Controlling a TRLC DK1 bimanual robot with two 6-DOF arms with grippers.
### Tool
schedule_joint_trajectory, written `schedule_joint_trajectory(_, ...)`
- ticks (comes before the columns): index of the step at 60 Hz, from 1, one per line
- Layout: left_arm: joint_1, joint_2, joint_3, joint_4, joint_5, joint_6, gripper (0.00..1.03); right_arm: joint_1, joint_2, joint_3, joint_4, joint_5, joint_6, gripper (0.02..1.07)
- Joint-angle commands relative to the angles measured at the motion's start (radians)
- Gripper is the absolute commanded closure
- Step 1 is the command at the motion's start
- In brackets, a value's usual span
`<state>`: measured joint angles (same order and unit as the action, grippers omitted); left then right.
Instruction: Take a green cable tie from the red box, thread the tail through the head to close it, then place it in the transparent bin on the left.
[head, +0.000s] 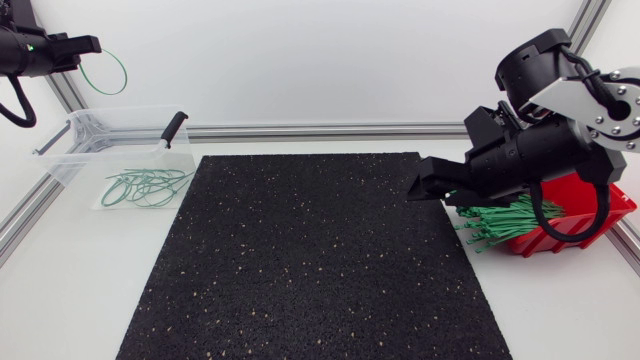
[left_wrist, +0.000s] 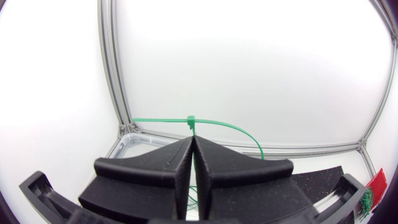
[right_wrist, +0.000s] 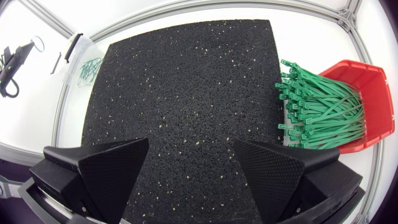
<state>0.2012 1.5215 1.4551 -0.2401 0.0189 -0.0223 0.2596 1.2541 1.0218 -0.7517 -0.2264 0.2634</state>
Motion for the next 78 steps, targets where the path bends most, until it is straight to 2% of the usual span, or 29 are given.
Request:
schedule_joint_trajectory(1, 0.018, 0.114, 0.100, -0.059, -0.013, 0.016, 1.00, -0.005, -0.041, -0.037, 0.002, 0.010, -0.016, 0.07)
schedule_joint_trajectory(17, 0.040, 0.370, 0.333, -0.334, -0.022, -0.010, 0.98, -0.005, -0.088, -0.078, -0.008, 0.012, -0.016, 0.07)
schedule_joint_trajectory(20, 0.037, 0.430, 0.393, -0.442, -0.030, -0.011, 0.72, 0.000, -0.097, -0.088, -0.008, 0.012, -0.016, 0.07)
schedule_joint_trajectory(23, 0.035, 0.450, 0.406, -0.461, -0.040, -0.013, 0.47, 0.001, -0.107, -0.092, -0.008, 0.012, -0.016, 0.07)
schedule_joint_trajectory(27, 0.030, 0.457, 0.406, -0.464, -0.071, -0.007, 0.23, 0.003, -0.117, -0.092, -0.011, 0.012, -0.016, 0.06)
schedule_joint_trajectory(29, 0.030, 0.456, 0.406, -0.467, -0.071, -0.007, 0.16, 0.003, -0.120, -0.094, -0.011, 0.015, -0.016, 0.07)
schedule_joint_trajectory(31, 0.029, 0.447, 0.401, -0.469, -0.071, -0.007, 0.04, 0.003, -0.122, -0.092, -0.012, 0.018, -0.016, 0.07)
schedule_joint_trajectory(43, -0.006, 0.295, 0.269, -0.447, -0.070, -0.005, 0.03, -0.003, -0.148, -0.095, 0.002, 0.058, -0.056, 0.07)
schedule_joint_trajectory(64, -0.103, -0.116, -0.245, -0.093, -0.071, -0.007, 0.03, -0.149, -0.249, -0.154, 0.091, 0.076, -0.150, 0.07)
schedule_joint_trajectory(73, -0.134, -0.231, -0.406, 0.016, -0.071, -0.013, 0.03, -0.211, -0.329, -0.249, 0.199, 0.147, -0.227, 0.07)
schedule_joint_trajectory(78, -0.154, -0.299, -0.489, 0.061, -0.071, -0.010, 0.03, -0.241, -0.374, -0.287, 0.212, 0.153, -0.254, 0.07)
